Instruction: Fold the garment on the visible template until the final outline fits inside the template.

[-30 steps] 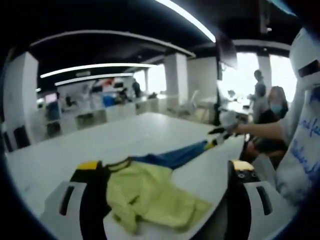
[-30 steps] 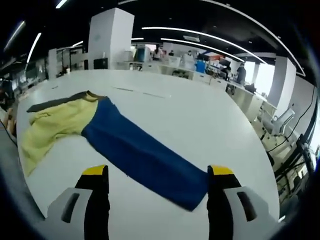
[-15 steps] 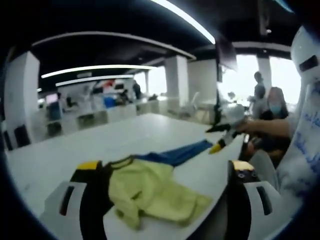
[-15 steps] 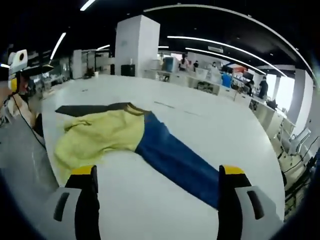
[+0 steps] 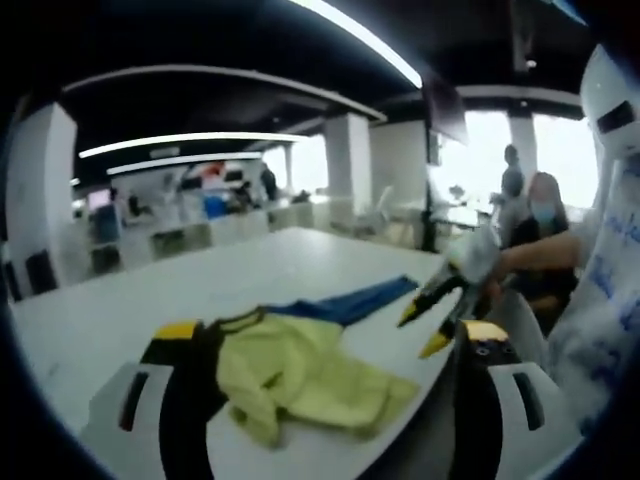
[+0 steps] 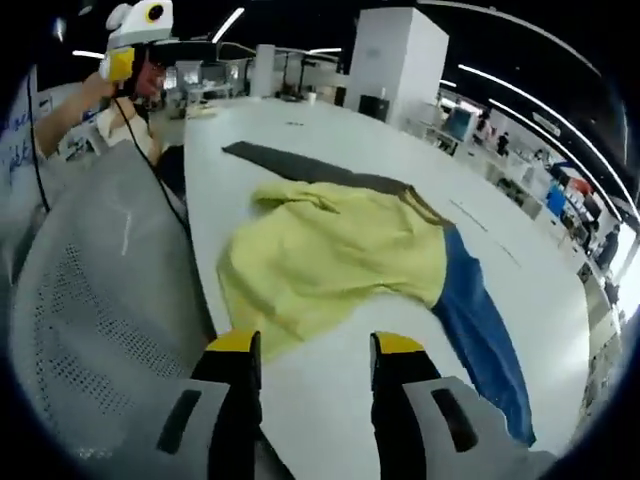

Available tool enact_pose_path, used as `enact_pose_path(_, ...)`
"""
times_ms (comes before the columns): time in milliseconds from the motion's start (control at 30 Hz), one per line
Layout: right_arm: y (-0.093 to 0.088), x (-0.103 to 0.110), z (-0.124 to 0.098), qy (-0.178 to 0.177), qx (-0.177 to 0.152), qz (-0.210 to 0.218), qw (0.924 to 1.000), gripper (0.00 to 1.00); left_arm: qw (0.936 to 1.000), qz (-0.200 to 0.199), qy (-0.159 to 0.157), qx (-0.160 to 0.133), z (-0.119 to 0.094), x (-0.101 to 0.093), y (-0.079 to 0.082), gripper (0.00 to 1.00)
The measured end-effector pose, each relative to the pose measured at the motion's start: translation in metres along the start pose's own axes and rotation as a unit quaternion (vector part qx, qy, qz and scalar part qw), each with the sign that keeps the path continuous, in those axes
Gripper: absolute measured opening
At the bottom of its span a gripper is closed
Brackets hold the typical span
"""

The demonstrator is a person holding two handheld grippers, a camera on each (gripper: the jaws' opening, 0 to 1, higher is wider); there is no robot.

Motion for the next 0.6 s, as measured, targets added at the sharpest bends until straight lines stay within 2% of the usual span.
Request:
enact_pose_path(167,-0.008,0.022,0.017,0.051,0.038,-0.031,0.9975,0.24,1.0,-0.005,0.006,0.0,-0.009,0.0,-0.004,1.0)
enact_pose_path(333,-0.011,0.034,0.029,0.075,0.06,-0.061,0.9935,0.17,0.9999,-0.008,0.01,0.005,-0.014,0.0,-0.008,1.0)
enact_pose_path(600,-0.023,0.044,0.044,0.098,0.087,-0.075,0.9886,0.16,0.9996,-0.02,0.02,0.007,-0.02,0.003,-0.012,1.0)
Point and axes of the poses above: the point that each gripper's makers call its tool centre point, and the gripper's own axes: z roughly forward along the fingers, x roughly to its left, y roughly out of its top, the point moved 1 cm from there along -z, roughly backward along the fingers, and after that the axes turned 5 degrees about x, right-handed, at the moved point
